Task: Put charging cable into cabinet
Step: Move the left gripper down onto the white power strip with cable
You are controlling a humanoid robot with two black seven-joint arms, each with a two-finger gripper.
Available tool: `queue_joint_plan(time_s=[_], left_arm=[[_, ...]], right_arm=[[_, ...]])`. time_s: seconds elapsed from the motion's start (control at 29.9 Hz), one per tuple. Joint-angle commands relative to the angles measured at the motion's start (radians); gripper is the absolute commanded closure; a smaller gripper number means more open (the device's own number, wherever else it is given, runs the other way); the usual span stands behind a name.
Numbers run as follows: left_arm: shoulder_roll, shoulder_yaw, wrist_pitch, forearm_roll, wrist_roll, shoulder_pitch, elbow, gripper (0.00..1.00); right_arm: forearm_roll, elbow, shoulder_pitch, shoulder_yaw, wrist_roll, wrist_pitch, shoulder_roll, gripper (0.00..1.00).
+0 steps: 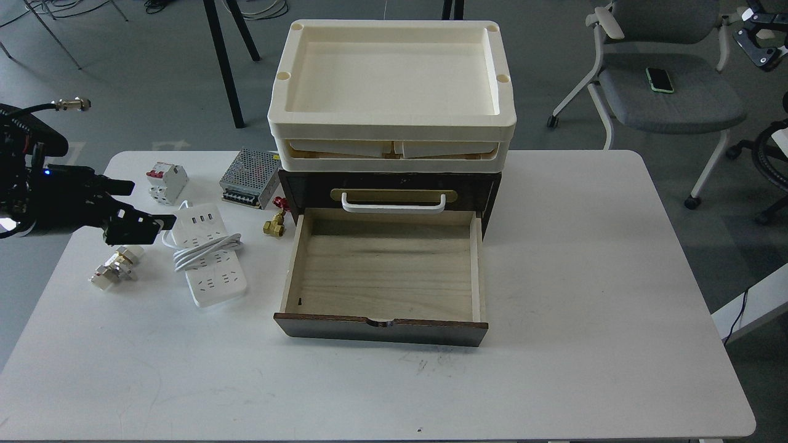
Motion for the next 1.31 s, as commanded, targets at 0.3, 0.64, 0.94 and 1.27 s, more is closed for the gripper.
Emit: queue_joint_plan(time_s=[0.3,0.64,0.94,1.27], left_arm=[[-0.222,0.002,0.0,0.093,0.0,0.003,0.16,0.02],[-0.322,0.028,0.0,0.093,0.0,0.004,0.281,0.02],[-0.381,0.104,0.0,0.093,0.0,0.001,0.409,0.05],[-0.428,0.143,0.076,0.093,0.0,0.001,0.492,0.31]], right_arm=[[0.0,-0.02,-0.035,-0.046,0.006,0.0,0.03,0.0],[0.005,-0.017,-0.089,-0.025,0.009,0.0,0.013,0.0],[0.005,-0.021,-0.095,-0.02,0.011,0.0,0.005,0.0],[0.006,-0.02,-0.114,-0.02,0.011,0.0,0.005,0.0]])
